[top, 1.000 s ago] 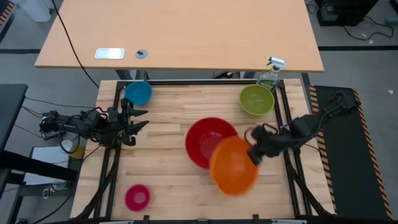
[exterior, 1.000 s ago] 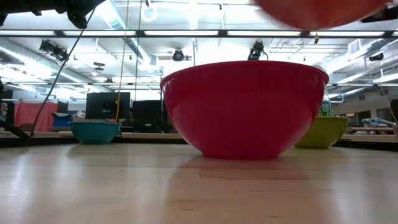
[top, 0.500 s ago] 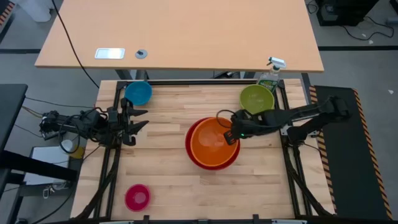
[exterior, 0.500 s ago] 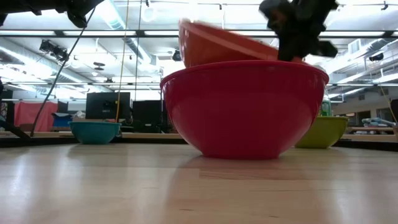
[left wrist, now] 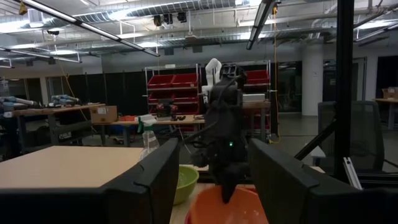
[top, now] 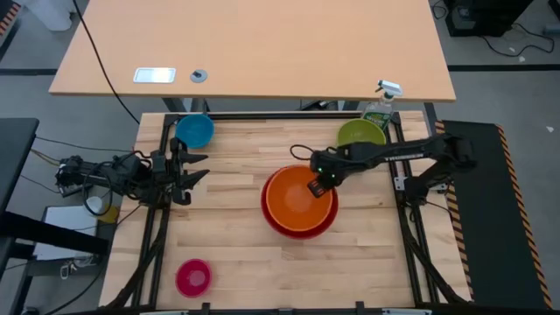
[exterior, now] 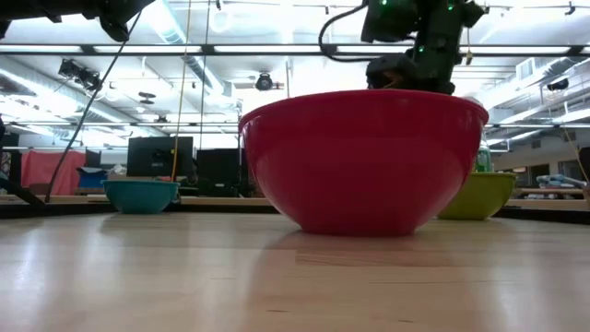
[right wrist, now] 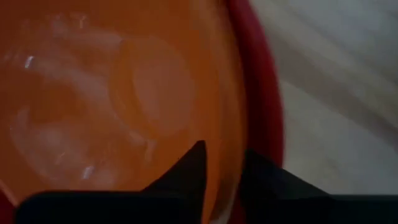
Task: Nest bowls inside each other
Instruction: Stack the orange bowl on the red bowl, then stack the green bowl on the orange bowl
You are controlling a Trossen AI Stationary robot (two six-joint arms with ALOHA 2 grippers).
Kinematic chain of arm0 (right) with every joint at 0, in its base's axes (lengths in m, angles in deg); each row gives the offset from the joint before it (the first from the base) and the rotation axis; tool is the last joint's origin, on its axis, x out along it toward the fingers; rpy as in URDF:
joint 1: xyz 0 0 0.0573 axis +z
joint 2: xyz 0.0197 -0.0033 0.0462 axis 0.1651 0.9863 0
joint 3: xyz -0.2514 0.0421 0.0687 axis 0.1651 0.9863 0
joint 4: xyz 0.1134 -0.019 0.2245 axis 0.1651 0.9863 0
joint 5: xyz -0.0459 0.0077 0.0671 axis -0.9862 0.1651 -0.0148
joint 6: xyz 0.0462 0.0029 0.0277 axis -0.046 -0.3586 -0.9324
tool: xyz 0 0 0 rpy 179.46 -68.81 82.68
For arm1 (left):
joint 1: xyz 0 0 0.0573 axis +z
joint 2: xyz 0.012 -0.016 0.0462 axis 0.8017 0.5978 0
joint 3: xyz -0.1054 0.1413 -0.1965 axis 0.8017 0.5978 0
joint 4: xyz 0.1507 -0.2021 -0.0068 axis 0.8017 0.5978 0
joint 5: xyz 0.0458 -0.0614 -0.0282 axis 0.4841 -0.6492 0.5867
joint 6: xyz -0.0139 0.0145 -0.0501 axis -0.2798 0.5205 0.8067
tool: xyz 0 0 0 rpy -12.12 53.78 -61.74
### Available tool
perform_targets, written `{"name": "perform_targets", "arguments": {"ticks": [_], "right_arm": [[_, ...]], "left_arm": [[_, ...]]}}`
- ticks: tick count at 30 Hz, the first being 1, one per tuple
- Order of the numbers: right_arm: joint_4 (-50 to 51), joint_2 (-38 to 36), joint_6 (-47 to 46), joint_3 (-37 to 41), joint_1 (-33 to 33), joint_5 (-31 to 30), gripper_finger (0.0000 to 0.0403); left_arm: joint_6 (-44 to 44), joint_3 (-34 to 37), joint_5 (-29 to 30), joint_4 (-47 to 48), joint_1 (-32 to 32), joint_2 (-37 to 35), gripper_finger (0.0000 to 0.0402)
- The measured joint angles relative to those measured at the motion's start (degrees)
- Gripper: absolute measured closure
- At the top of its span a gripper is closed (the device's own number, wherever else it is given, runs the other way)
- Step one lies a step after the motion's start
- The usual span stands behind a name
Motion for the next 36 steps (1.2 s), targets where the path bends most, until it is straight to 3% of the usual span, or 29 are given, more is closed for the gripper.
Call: {"name": "perform_targets", "arguments": {"ticks": [3, 6, 10, 15, 19, 24, 30, 36], "right_arm": [[1.0, 0.2, 1.1, -1.2, -1.8, 4.2, 0.0268], [3.7, -0.5, 1.7, -4.4, -2.9, 3.4, 0.0226], [13.2, -0.9, 0.8, -11.0, -2.8, -3.7, 0.019], [29.0, -1.0, -1.6, -15.5, -2.2, -17.7, 0.0182], [34.5, -0.9, 2.3, -12.3, -3.7, -18.1, 0.0193], [32.6, -0.9, 12.1, -5.3, -5.3, -21.9, 0.0198], [25.1, -0.9, 24.3, 1.3, -5.7, -31.5, 0.0182], [17.7, -0.9, 28.7, 6.9, -8.1, -28.2, 0.0149]], "left_arm": [[0.0, 0.0, 0.0, 0.0, 0.0, 0.0, 0.0207], [0.0, 0.0, 0.0, 0.0, 0.0, 0.0, 0.0207], [0.0, 0.0, 0.0, 0.3, 0.0, 0.0, 0.0207], [0.9, 0.0, 0.0, 1.1, 0.0, 0.0, 0.0207], [1.5, 0.0, 0.0, 1.8, 0.0, 0.0, 0.0207], [2.0, 0.0, 0.0, 2.7, 0.0, 0.0, 0.0207], [1.6, 0.0, 0.0, 2.8, 0.0, 0.0, 0.0207], [1.2, 0.0, 0.0, 3.0, 0.0, 0.0, 0.0207]]}}
